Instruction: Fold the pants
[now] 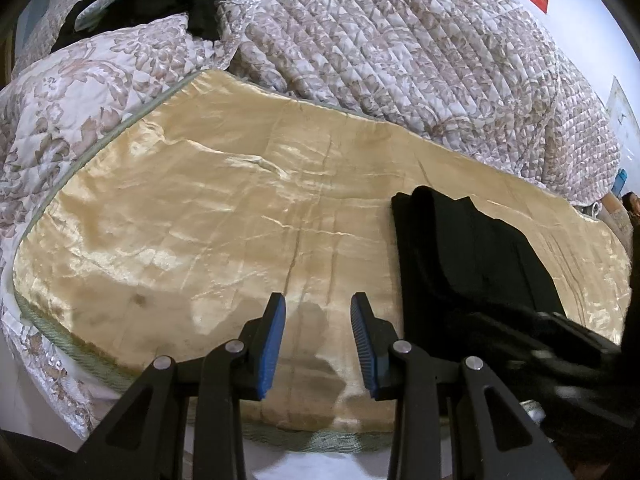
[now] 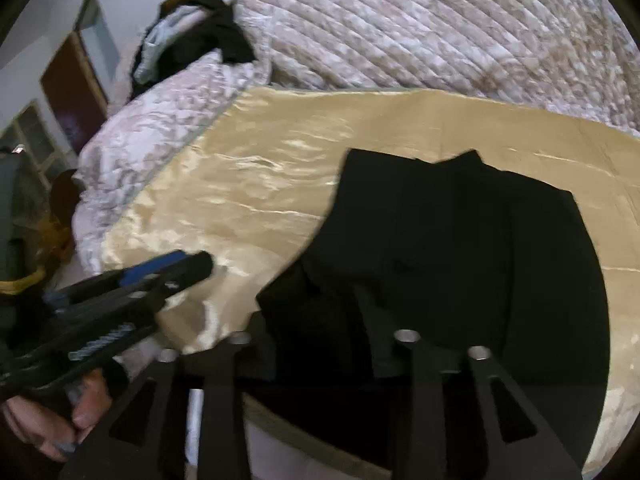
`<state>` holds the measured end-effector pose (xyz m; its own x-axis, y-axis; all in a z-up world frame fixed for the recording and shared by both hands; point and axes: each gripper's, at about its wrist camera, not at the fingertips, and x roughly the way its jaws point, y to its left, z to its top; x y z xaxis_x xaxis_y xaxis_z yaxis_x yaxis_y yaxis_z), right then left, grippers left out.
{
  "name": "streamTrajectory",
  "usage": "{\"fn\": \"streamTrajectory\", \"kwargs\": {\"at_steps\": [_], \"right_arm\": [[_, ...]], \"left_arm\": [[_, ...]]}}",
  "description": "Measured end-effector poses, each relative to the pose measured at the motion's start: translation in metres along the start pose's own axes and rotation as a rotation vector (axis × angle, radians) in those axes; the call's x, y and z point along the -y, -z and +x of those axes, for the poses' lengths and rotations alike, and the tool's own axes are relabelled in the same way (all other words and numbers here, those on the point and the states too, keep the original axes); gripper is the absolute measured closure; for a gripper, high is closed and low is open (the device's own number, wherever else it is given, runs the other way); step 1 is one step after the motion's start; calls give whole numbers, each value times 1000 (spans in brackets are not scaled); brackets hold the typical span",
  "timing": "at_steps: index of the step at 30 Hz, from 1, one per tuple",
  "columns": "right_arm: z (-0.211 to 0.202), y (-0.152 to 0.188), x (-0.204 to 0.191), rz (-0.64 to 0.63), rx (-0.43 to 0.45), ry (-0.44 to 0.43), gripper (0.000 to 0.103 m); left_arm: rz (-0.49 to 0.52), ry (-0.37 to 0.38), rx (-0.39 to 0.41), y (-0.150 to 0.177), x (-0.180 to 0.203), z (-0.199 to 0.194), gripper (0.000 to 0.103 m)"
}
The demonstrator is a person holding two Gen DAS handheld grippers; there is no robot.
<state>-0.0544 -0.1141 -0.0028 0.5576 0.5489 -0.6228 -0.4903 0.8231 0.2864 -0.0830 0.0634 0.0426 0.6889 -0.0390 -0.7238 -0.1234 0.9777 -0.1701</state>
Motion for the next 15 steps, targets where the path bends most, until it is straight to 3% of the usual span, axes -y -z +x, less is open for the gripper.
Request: {"fn": "streamTrajectory", "kwargs": {"at_steps": [3,6,10,11,12,14,15], "right_arm": [[-19,-5,0,18,38,-97,54],[-49,-5,5,7,134,-117,54],[-72,12,34,47,187,22,58],[-72,19,45,72,180,72,70],[-67,27,55,100,148,123,76],[-52,39,71,152,70,118,78],[-53,42,70,135,85,112,78]], "left_arm": [[-3,-2,5,0,-1,0,67],[4,6,7,0,1,0,67],[27,39,20,-1,12,-1,67],[32,50,23,-1,15,-1,67],[37,63,24,-2,18,-1,67],[45,91,25,-3,26,-2,67],[50,101,26,-5,30,-2,67]]}}
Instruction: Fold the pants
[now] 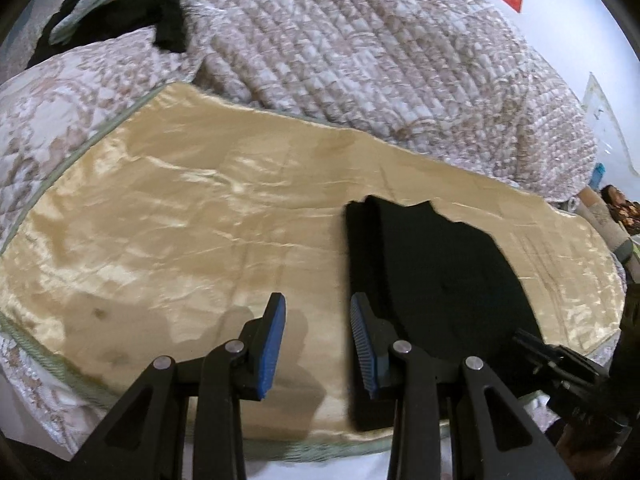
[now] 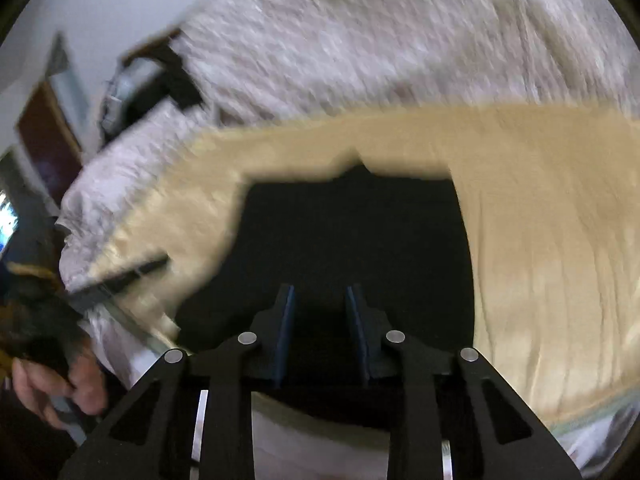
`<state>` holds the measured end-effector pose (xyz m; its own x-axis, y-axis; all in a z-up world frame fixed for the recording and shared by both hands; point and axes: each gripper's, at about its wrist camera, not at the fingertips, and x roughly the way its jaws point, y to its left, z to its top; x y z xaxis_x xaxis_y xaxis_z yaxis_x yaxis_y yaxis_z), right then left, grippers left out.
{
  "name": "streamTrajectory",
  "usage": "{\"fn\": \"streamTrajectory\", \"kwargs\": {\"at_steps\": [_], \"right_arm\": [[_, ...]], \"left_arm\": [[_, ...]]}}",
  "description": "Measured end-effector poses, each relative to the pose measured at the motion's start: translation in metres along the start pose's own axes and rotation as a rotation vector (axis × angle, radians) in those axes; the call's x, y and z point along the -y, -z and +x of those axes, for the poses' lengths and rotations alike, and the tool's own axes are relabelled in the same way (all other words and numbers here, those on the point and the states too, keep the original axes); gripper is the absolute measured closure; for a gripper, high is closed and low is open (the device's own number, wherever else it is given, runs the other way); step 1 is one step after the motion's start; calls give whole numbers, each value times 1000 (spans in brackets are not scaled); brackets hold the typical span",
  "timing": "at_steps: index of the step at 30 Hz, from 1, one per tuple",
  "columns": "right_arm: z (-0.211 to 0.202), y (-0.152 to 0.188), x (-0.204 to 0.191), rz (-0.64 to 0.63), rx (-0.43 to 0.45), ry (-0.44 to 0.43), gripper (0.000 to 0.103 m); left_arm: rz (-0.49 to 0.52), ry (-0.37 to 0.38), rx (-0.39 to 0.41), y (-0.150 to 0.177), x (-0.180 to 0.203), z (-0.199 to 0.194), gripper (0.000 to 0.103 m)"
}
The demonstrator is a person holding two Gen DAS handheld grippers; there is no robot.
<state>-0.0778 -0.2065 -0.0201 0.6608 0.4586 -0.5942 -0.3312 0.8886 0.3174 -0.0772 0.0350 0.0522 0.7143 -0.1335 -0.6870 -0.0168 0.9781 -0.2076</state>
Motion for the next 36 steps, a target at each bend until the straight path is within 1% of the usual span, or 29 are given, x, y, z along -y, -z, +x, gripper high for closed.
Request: {"fn": "streamTrajectory", "kwargs": {"at_steps": [1,2,3,4,5,7,9,10,12,15,17,19,21,22,24,25,27,29,32,34,36], "right_arm": [[-2,-2,-5,-28,-2,-10,78],[-2,-3,-6,-30,-17,-45,78],[-1,-6,-7,-27,-39,-98,78],[0,-9,-6,-31,-54,-117,78],[-2,-13,-5,-40,-56,-112,77],[-7,-27,7,-27,-19,-93,78],[-9,-40,19,-8,-5,-58,78],[-5,-52,25,-13,-10,-20,78],[4,-69,32,-38,-24,19,78],[24,-89,40,-60,-60,46,78],[37,-98,46,-60,-76,62,78],[49,-101,52,-55,-83,70,78],[58,-97,62,-29,-99,87,78],[62,-94,67,-11,-103,91,78],[62,-91,75,17,-80,73,79],[61,-90,77,21,-71,71,79],[62,-89,75,11,-61,76,79],[64,-88,75,7,-53,81,79],[65,-89,77,20,-49,72,79],[63,-89,79,29,-45,63,79],[57,-89,76,25,-36,83,78]], "left_arm": [[4,9,-1,-1,4,1,67],[7,23,-6,-3,9,1,67],[11,46,-10,-6,14,1,67],[16,61,-10,-8,19,1,67],[23,73,-9,-12,24,2,67],[43,91,-9,-19,34,5,67],[74,93,-15,-29,47,13,67],[90,94,-18,-34,53,18,67],[124,104,-34,-46,66,32,67],[168,105,-61,-62,82,60,67],[195,102,-79,-65,86,77,67],[214,62,-104,-61,85,94,67],[219,62,-99,-53,80,100,67],[222,61,-87,-50,78,99,67],[229,52,-70,-47,75,98,66],[223,53,-65,-45,73,98,64],[217,53,-60,-44,71,100,63],[232,41,-53,-43,74,100,63],[233,41,-51,-43,74,100,63],[229,37,-50,-43,74,98,61],[234,26,-44,-41,73,93,59]]}}
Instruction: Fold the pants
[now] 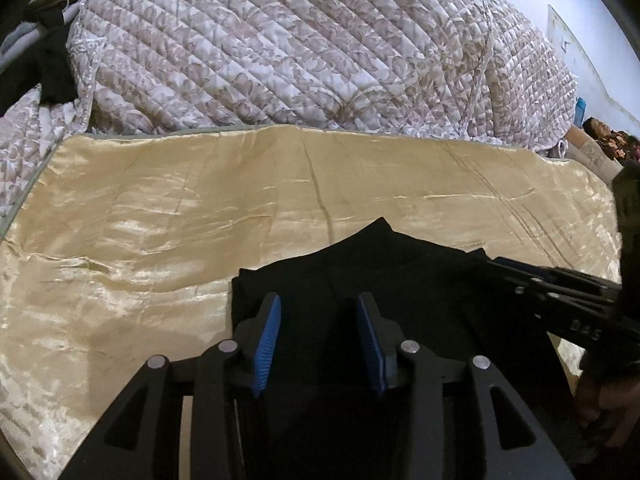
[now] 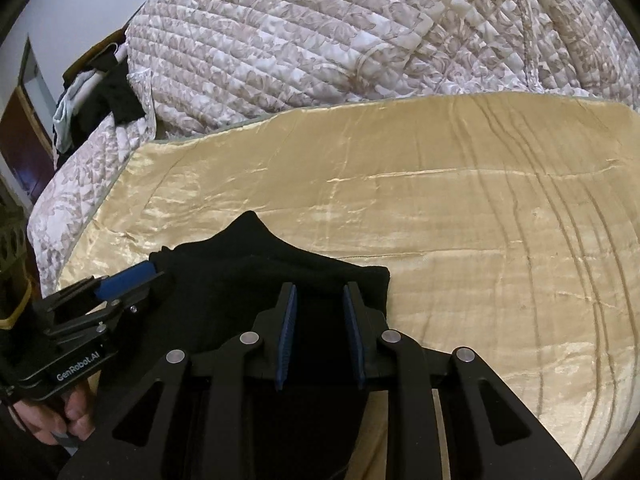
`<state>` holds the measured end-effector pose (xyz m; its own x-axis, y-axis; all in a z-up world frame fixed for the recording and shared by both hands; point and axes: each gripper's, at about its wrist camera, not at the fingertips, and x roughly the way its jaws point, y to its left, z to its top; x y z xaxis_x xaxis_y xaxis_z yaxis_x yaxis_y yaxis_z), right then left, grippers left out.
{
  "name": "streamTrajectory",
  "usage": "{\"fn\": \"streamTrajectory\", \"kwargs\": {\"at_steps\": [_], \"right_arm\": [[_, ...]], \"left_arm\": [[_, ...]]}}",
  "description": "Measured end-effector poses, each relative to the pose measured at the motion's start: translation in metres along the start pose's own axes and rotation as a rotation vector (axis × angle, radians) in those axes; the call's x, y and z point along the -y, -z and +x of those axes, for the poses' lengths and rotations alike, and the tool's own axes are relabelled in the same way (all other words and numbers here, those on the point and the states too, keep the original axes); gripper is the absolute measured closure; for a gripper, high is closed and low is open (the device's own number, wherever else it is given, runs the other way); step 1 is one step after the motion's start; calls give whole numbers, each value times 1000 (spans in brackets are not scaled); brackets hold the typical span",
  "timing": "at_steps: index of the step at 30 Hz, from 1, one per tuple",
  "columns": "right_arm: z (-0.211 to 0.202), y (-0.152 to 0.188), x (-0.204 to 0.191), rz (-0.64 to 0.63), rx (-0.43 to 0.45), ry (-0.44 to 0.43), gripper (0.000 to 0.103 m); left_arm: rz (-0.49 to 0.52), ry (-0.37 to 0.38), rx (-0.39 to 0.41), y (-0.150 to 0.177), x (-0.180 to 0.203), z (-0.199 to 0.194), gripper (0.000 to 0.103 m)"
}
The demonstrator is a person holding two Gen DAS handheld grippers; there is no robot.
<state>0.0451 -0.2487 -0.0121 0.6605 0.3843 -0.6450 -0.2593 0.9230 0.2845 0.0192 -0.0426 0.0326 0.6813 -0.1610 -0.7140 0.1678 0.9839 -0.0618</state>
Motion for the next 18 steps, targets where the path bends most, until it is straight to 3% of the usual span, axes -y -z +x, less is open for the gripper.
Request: {"fn": "streamTrajectory", "kwargs": {"at_steps": [7,12,15,18], "right_arm": [[-39,17,-12,-31,39,23,78],[-70,47,-21,-30,67,-2,78],[-65,70,-27,-58,-1,-10,78],[-70,76,-34,-113,6,21,78]], "left_arm": [[-1,-8,-2,13,-3,-25,59],[-37,16,-10,43,-13,-49,57],[-48,11,-12,61,-20,-54,51],[-55,19,-4,61,-27,-60,50]]}}
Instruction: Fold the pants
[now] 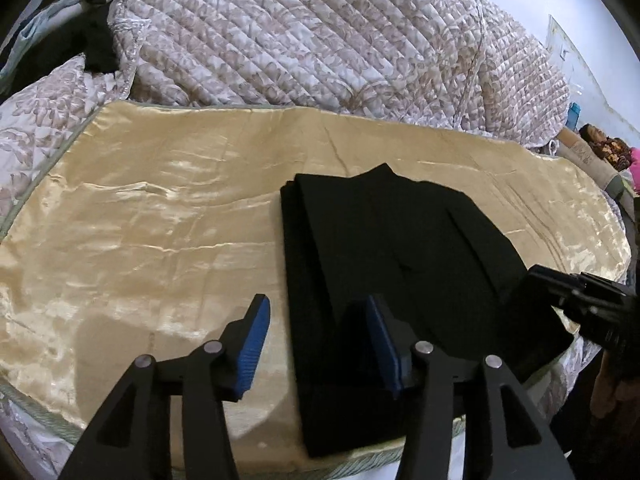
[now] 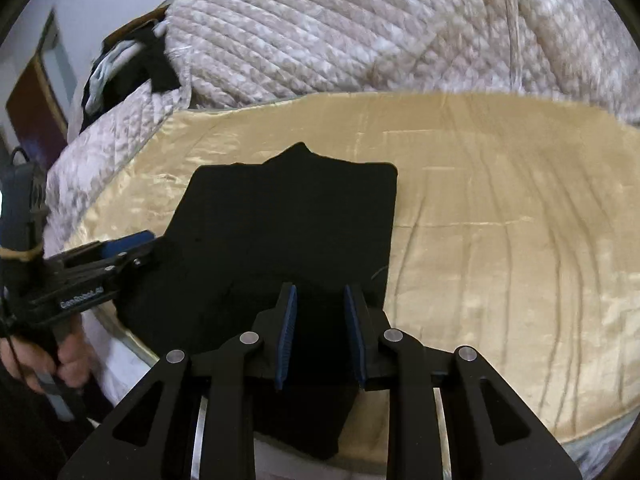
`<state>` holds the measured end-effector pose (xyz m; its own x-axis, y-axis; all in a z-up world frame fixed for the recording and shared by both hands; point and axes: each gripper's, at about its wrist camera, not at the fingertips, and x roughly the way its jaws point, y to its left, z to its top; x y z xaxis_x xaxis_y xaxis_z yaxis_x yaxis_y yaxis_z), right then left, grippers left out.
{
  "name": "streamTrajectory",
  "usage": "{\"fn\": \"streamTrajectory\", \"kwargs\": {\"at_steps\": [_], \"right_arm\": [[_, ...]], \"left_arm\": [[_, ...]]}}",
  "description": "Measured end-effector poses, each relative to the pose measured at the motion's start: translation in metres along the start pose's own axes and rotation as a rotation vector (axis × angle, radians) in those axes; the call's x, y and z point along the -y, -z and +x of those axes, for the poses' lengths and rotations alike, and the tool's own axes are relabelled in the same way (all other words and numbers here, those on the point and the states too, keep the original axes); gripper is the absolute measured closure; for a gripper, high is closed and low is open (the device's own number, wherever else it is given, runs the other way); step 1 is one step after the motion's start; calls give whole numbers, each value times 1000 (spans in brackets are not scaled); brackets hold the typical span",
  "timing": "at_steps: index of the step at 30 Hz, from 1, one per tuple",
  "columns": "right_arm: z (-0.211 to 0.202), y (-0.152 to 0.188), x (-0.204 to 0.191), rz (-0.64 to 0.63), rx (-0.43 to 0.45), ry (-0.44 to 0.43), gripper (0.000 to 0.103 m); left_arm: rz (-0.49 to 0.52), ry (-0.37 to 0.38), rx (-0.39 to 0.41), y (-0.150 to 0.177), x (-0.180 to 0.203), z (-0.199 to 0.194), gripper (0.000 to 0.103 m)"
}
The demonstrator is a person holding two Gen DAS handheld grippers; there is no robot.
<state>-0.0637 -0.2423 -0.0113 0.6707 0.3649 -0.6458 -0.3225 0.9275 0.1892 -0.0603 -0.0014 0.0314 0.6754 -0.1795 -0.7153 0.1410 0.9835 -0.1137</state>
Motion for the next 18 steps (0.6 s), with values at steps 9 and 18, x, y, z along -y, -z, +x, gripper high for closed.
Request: {"fn": "streamTrajectory", "kwargs": {"at_steps": [9,18], "right_arm": [[-1,-8,55,272,19,-101,54],[27,-16,61,342,-32,-209,54]], "left_arm": [[-144,86,-41,-11,-24,15,48],[-173,150,-67,-22,-17,39,38]]}}
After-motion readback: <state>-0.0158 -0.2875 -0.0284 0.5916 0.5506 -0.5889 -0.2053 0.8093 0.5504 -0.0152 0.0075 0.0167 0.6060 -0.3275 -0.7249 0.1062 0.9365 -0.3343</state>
